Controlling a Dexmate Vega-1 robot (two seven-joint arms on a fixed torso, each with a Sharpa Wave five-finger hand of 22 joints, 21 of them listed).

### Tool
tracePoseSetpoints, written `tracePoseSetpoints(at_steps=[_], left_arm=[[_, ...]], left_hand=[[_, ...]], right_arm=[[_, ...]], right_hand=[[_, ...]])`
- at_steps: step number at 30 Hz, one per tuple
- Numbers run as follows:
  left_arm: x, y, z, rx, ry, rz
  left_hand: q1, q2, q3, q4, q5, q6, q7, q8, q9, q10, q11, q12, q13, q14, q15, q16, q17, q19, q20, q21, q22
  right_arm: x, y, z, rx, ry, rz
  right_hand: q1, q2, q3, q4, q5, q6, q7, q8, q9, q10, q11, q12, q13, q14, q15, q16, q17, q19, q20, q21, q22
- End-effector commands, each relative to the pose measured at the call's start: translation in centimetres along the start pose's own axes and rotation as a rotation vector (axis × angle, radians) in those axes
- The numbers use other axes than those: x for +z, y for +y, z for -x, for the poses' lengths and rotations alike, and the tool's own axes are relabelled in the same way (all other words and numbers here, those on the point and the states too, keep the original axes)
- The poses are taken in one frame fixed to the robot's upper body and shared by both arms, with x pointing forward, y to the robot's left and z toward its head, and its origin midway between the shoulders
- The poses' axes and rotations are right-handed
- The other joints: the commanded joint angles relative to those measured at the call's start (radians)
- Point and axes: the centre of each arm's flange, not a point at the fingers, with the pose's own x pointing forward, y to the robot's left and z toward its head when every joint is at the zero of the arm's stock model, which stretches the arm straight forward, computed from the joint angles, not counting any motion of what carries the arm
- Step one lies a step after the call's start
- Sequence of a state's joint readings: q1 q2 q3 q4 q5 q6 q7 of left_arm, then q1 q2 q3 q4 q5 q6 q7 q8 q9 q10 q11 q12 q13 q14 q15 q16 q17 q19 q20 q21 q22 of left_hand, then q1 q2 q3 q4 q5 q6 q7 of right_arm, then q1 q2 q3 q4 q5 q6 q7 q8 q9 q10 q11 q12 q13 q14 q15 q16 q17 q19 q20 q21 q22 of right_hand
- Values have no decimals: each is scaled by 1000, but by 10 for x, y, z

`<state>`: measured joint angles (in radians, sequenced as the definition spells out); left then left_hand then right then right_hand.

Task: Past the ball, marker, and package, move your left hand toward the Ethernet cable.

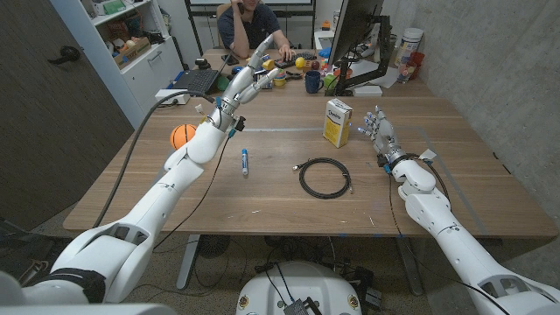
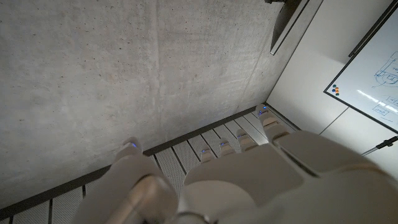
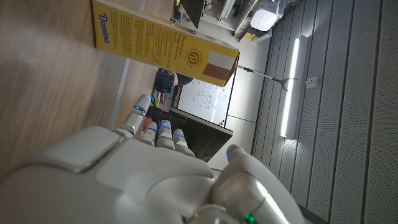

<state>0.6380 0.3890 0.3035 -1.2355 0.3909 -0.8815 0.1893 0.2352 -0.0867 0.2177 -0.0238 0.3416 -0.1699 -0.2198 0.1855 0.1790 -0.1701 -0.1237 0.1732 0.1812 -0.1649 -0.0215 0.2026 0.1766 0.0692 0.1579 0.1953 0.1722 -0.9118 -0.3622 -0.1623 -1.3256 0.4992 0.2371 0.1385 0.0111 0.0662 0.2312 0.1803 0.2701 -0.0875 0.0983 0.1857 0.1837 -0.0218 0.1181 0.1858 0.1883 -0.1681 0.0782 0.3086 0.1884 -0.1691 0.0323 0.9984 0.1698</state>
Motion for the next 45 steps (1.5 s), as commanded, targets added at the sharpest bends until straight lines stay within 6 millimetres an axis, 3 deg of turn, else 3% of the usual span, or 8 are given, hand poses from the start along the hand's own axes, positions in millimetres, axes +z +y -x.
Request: tracePoseSetpoints(at_steps=[1,14,18,21,37,40,45], left_arm=[[20,-13,-12,-101,-91,-116],[38,-30,-17,-267,-142,-307],[39,-37,-17,-293,-142,-354],[37,-44,-16,-312,-135,-375],[17,-95,-7,-488,-93,-343],[15,-103,-4,-517,-81,-315],[10,-113,-1,-561,-59,-269]], left_hand=[[21,1,1,-14,7,-74,-3,2,6,-126,-8,-2,2,-36,2,-7,4,-9,-6,-11,0],[58,7,4,-34,12,-72,-3,8,7,-98,-6,14,0,-42,-5,-4,3,-26,-19,-16,0],[77,19,10,-42,17,-62,-3,13,8,-82,-17,18,-1,-30,-6,1,2,-24,-18,-15,-1],[103,28,15,-56,23,-47,-3,18,9,-49,-34,25,-3,-10,-11,8,1,-5,-23,-9,-2],[132,31,16,-72,28,-30,-3,21,9,-16,-25,28,-3,-8,-12,7,1,5,-18,-9,-2],[146,31,14,-80,30,-20,-3,22,9,-24,-26,19,-3,7,-22,11,0,38,-33,0,-2],[152,30,12,-83,30,-15,-3,22,9,-23,-26,18,-3,18,-24,14,0,52,-34,2,-2]], right_arm=[[0,0,2,-3,0,0],[-1,2,1,-3,0,-1],[-1,1,1,-2,-3,1],[-2,1,1,0,-1,0],[-2,0,4,-12,3,-3],[-2,0,5,-13,3,-3],[-3,0,5,-12,4,-2]], right_hand=[[-2,85,-5,0,7,2,9,5,4,2,4,7,4,-34,2,-3,3,-135,0,-4,5],[-2,85,-8,0,8,2,9,5,4,3,5,7,4,-34,1,-4,3,-135,1,-9,5],[-3,85,-8,0,8,3,8,5,4,3,4,7,4,-33,0,-4,3,-135,2,-10,5],[-3,85,-9,0,8,2,9,5,4,3,4,7,4,-33,0,-4,3,-135,4,-11,5],[-4,83,-14,0,9,0,7,4,4,5,3,8,4,-32,2,-6,3,-135,5,-17,5],[-4,83,-14,0,9,-2,6,4,4,4,3,7,4,-32,2,-6,3,-135,6,-19,5],[-4,82,-16,0,9,-6,5,2,4,3,3,7,4,-31,4,-6,3,-133,6,-20,6]])
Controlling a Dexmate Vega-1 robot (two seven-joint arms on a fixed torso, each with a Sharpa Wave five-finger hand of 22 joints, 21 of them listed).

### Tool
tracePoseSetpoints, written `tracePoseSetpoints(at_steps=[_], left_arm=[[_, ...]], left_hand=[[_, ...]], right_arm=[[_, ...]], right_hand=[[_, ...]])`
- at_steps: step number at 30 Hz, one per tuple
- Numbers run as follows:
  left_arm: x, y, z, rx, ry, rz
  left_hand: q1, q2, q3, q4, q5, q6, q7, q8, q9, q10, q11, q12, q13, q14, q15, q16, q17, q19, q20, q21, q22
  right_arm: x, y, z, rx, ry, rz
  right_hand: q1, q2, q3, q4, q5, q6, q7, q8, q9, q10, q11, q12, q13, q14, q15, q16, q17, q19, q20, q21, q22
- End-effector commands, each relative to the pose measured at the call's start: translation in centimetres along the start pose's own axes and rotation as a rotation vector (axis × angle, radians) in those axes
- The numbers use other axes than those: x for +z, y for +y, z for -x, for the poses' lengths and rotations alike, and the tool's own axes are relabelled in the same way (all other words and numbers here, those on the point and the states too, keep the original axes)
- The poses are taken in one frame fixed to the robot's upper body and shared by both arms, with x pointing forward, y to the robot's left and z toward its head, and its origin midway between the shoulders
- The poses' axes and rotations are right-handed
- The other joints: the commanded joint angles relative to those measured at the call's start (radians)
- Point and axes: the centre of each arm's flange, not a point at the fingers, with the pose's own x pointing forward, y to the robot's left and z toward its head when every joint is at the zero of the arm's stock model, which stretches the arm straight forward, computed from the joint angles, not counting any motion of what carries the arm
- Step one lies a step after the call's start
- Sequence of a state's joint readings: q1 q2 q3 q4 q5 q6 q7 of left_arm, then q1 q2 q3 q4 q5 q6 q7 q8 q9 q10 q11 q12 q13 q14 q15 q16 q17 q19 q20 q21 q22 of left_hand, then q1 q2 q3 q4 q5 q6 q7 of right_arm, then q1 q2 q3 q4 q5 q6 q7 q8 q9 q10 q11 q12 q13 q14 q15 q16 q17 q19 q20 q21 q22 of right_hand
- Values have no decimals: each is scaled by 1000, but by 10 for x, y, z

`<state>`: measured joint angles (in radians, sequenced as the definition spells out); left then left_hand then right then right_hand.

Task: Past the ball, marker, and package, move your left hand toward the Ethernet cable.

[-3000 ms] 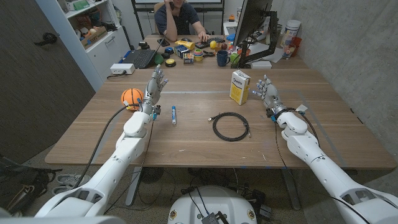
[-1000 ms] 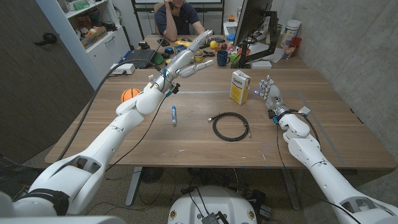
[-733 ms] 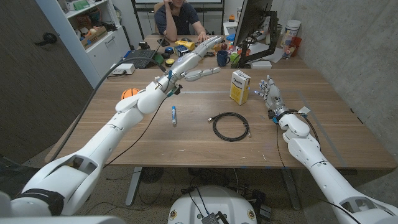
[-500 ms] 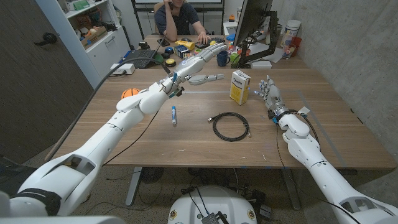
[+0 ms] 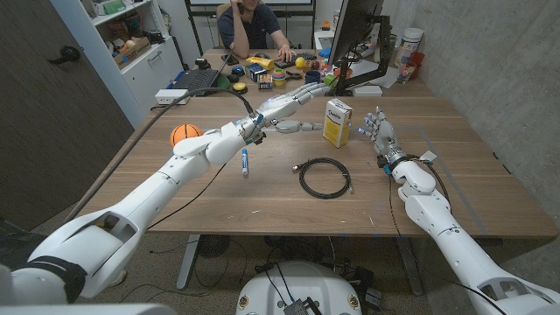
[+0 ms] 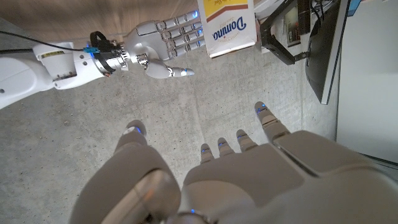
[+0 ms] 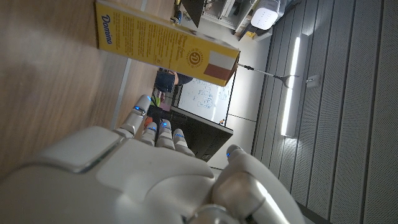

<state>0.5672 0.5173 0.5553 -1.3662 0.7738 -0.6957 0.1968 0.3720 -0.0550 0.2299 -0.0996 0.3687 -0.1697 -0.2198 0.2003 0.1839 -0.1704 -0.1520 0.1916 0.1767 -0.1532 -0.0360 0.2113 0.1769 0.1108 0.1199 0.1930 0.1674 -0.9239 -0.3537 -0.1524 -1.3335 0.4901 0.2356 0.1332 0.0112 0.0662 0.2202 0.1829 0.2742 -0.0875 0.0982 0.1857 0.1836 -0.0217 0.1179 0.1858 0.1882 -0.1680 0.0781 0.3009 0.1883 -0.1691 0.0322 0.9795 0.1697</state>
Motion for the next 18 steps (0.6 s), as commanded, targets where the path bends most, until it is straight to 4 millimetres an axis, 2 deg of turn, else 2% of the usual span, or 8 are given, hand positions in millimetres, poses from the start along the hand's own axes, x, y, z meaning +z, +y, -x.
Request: tracePoseSetpoints(at_steps=[1,8,18], left_arm=[[0,-33,-4,-111,1,93],[-4,-41,-2,-148,17,132],[-3,-53,-3,-249,20,187]], left_hand=[[16,-2,-1,-8,3,-14,-3,7,4,-21,3,0,2,9,-10,6,0,13,5,4,3],[24,2,-6,-11,4,1,-3,8,4,14,4,6,1,38,-9,12,-1,22,44,-1,4],[25,4,-10,-10,5,11,-3,8,4,18,3,3,1,42,-11,10,0,43,51,4,4]], right_arm=[[-1,-1,2,-2,1,1],[-2,0,0,-5,6,-2],[-3,1,-1,-5,6,-5]], right_hand=[[-5,82,-5,-2,5,-7,4,2,4,3,3,7,4,-31,4,2,3,-133,6,-1,6],[-5,82,-6,-2,6,-8,3,2,4,2,1,7,4,-30,6,2,3,-132,8,-3,6],[-6,84,-11,-1,7,-15,5,1,4,-4,1,5,4,-33,7,-2,3,-134,7,-13,6]])
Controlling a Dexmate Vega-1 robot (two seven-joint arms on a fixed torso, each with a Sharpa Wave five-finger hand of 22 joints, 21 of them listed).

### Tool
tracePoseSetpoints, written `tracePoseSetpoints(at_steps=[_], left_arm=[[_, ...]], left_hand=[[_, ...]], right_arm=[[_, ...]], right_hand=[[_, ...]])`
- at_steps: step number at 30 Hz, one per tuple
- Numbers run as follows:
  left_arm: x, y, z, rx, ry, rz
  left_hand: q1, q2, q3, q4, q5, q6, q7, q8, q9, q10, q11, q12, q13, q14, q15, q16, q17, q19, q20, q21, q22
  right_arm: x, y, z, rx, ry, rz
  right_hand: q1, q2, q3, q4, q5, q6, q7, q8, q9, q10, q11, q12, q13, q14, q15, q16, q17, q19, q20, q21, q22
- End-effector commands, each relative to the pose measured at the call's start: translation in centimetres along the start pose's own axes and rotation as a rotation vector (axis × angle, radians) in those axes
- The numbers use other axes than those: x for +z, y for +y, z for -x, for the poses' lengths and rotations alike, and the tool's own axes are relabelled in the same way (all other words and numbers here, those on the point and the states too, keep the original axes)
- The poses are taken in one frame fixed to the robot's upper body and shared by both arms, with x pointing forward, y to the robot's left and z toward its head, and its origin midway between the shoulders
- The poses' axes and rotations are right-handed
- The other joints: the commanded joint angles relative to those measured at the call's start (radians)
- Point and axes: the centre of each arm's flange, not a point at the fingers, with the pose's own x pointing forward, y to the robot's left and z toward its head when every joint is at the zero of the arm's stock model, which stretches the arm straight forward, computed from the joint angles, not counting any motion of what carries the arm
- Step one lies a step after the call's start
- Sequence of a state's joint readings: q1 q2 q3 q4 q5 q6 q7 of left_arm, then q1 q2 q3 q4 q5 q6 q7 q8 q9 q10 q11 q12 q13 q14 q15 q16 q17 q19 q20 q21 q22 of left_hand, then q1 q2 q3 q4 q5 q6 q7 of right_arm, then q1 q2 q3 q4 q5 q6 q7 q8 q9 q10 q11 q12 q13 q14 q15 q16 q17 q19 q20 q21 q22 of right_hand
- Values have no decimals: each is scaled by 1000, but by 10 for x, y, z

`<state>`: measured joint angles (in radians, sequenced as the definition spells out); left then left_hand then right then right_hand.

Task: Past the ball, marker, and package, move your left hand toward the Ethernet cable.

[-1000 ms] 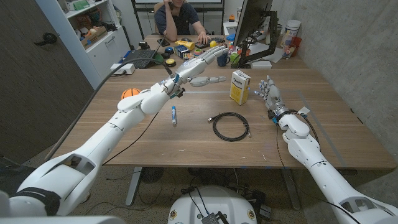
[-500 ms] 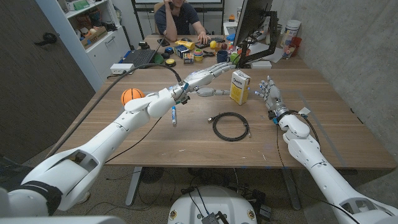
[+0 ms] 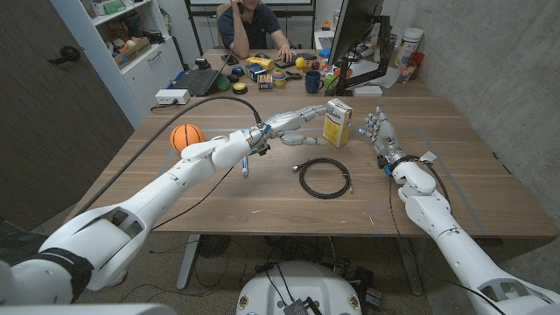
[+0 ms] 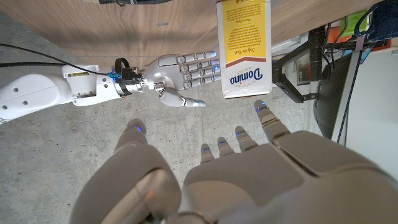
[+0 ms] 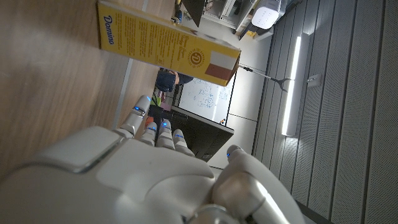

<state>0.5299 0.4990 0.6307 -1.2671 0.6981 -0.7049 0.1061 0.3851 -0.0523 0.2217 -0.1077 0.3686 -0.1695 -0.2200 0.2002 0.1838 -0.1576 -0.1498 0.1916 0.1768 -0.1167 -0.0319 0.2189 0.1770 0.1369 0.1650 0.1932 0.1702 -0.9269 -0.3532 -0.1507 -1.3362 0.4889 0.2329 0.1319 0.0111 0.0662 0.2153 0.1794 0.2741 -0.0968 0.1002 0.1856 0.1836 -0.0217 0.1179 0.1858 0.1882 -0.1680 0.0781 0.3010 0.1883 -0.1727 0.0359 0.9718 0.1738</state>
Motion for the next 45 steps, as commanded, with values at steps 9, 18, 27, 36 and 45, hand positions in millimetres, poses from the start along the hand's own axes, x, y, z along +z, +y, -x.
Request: tracePoseSetpoints(at_steps=[9,18,27,36,45], left_arm=[[2,-24,-7,-255,6,108],[6,-29,-11,-331,8,88],[10,-34,-13,-370,10,71],[15,-38,-14,-407,1,42],[23,-43,-15,-456,4,4]], left_hand=[[12,5,-7,0,4,27,-3,10,4,25,-4,4,1,27,-16,6,0,52,7,9,1],[20,36,-5,4,6,100,-2,26,8,112,-38,17,2,53,-23,4,-2,54,8,-3,1],[36,78,-1,1,-7,356,-1,83,12,206,-49,13,4,127,-51,5,-2,113,-13,-3,0],[81,107,17,-23,-10,494,-3,89,6,317,-58,17,5,191,-89,6,-2,150,-43,-3,0],[156,112,45,-57,-20,509,-4,70,4,304,-59,-2,6,196,-93,-5,-3,175,-62,-3,0]], right_arm=[[-3,1,-2,-9,4,-12],[-3,0,0,-12,-5,-6],[-2,0,2,-15,-9,-7],[-2,0,4,-17,-13,-9],[-2,-1,8,-19,-13,-14]], right_hand=[[-6,86,-7,2,7,-7,2,1,4,-4,2,5,4,-32,7,-2,3,-128,0,-7,2],[-6,87,-8,3,7,-8,2,2,4,-4,2,5,4,-30,8,-2,3,-127,0,-8,2],[-5,88,-9,3,8,-9,2,2,4,-4,2,6,4,-27,8,-2,3,-126,1,-11,2],[-5,88,-10,2,8,-12,0,1,4,-5,2,6,4,-26,7,-2,3,-127,2,-14,2],[-5,88,-12,2,9,-13,0,2,4,-5,3,6,4,-24,8,-2,3,-127,4,-17,2]])
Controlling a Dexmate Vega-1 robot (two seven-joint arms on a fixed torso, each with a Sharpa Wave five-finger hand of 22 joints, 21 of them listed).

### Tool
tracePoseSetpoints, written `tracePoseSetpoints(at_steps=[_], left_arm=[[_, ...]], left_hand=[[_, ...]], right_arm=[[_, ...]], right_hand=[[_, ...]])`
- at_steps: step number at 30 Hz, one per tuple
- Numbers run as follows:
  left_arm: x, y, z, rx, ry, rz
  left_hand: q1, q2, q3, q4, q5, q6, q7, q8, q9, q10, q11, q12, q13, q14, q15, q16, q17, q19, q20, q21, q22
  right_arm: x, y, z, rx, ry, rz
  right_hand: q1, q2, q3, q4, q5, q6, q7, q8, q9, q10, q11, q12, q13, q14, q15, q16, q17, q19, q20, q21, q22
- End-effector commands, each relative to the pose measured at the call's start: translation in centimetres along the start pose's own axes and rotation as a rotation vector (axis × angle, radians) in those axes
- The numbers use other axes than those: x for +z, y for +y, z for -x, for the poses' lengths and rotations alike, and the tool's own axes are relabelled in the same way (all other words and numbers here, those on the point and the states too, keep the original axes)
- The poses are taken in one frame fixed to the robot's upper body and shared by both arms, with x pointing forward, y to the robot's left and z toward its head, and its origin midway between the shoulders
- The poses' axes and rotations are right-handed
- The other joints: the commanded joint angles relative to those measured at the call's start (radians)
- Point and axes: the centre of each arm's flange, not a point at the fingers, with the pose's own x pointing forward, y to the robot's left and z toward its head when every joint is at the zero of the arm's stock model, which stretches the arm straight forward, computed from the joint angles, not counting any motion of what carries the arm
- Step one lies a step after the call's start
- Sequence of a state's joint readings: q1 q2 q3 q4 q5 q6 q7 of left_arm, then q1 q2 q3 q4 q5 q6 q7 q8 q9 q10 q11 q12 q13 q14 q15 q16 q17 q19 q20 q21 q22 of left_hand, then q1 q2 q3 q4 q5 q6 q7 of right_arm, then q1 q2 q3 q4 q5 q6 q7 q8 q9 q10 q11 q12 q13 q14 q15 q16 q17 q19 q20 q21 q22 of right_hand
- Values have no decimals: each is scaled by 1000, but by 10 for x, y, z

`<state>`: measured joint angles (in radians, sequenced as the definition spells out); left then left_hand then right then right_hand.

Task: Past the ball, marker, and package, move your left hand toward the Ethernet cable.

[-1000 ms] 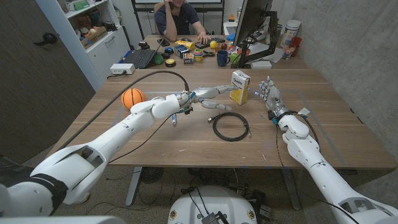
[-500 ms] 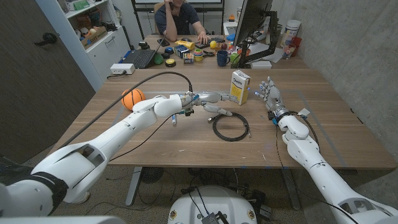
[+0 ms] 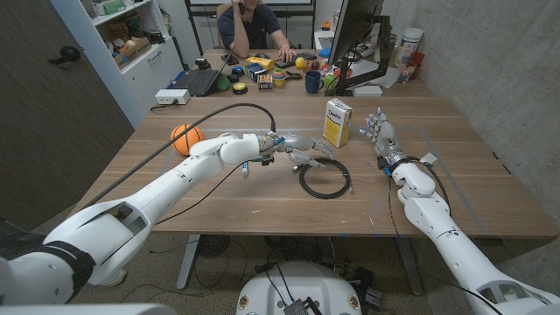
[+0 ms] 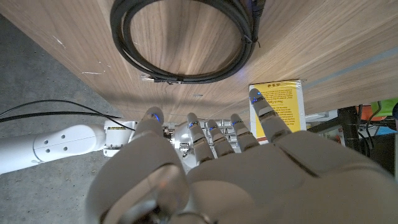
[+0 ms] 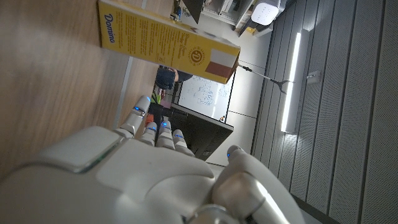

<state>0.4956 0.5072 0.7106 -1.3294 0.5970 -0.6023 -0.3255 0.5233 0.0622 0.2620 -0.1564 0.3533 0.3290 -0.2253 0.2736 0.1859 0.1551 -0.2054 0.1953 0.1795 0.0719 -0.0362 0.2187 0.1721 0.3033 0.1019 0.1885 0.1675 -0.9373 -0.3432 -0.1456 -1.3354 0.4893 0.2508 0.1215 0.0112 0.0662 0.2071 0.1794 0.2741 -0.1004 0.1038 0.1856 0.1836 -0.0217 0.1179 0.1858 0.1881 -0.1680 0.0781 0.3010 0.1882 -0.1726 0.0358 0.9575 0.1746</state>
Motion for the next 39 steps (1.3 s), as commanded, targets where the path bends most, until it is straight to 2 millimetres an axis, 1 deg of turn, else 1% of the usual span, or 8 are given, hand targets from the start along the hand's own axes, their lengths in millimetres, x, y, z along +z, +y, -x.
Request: tracePoseSetpoints(at_steps=[1,7,11,19,39], left_arm=[[8,-8,-3,-69,14,-42],[12,-11,-3,-82,13,-52],[14,-10,-2,-77,14,-55],[18,-10,-1,-73,10,-62],[18,-10,2,-77,15,-66]], left_hand=[[19,-3,5,-9,-5,11,2,-4,2,-9,-4,-6,3,7,-89,-5,2,9,0,1,3],[32,-8,7,-13,-8,15,2,-8,2,-9,-4,-7,3,6,-92,-7,2,7,-6,-1,3],[47,-13,11,-15,-12,17,2,-13,2,-5,-4,-6,4,18,-104,-5,2,8,-8,-2,3],[58,-15,13,-15,-15,20,2,-17,2,-1,-4,-6,5,20,-109,-6,2,8,-7,-3,3],[74,-18,17,-10,-24,24,1,-26,3,-8,-4,-9,6,18,-116,-9,3,-5,-4,-8,4]], right_arm=[[1,-1,4,-3,-2,-5],[1,0,7,-1,-4,-4],[2,0,8,-1,-6,-2],[1,1,10,0,-6,-3],[3,5,11,4,-5,7]], right_hand=[[-5,88,-4,2,9,-10,-3,2,4,-6,2,6,4,-23,8,-2,3,-127,3,-3,2],[-5,88,-5,2,9,-10,-3,2,4,-5,2,6,4,-22,10,-2,3,-127,3,-5,2],[-5,88,-6,2,9,-10,-3,2,4,-4,2,6,4,-23,10,-3,3,-127,3,-6,2],[-5,87,-7,2,9,-15,-2,1,4,-6,1,6,4,-18,9,-2,3,-120,1,-7,2],[-5,87,-11,2,10,-15,1,2,4,-6,0,6,4,-20,11,-5,3,-122,4,-14,2]])
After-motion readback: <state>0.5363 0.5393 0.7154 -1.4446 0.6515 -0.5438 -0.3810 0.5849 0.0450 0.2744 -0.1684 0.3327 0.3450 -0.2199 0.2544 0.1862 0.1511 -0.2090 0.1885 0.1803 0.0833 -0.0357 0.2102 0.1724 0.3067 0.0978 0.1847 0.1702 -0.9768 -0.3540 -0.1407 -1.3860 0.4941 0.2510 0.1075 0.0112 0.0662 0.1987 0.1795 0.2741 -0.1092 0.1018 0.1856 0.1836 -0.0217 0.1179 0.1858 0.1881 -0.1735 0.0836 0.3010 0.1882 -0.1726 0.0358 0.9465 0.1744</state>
